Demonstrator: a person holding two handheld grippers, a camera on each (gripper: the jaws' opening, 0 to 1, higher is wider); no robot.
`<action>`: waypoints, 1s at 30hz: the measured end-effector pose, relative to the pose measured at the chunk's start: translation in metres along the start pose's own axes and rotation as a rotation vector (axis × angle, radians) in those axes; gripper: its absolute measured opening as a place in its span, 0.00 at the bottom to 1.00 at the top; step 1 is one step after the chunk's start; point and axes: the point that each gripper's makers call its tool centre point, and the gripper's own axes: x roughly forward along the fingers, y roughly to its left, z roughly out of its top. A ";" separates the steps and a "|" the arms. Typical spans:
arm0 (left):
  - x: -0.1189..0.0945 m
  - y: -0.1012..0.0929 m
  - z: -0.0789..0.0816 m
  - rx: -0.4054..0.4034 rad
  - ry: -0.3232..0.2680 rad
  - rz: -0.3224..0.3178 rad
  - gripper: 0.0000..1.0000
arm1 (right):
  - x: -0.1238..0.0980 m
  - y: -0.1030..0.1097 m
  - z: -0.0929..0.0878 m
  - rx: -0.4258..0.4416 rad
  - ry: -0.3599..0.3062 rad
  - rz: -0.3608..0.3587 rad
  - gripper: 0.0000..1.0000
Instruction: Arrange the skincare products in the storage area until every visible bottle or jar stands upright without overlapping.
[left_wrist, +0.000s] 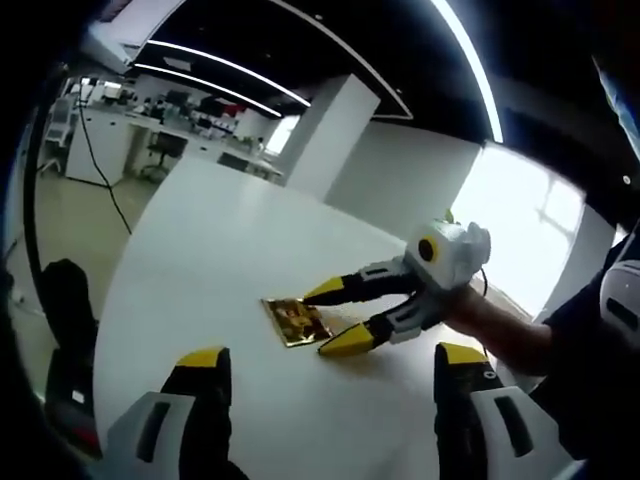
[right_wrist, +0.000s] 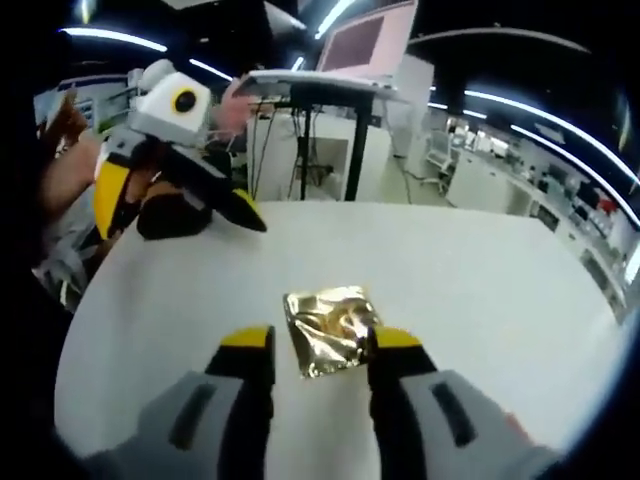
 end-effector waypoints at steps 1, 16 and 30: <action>0.000 0.000 0.000 0.000 0.000 0.001 0.85 | 0.001 -0.001 0.000 -0.003 0.001 -0.002 0.38; -0.001 0.002 0.000 -0.004 -0.005 0.009 0.84 | 0.007 -0.016 -0.004 0.121 -0.002 0.003 0.34; 0.002 -0.002 0.000 -0.009 0.003 -0.004 0.83 | 0.005 -0.016 -0.003 0.127 -0.019 0.010 0.26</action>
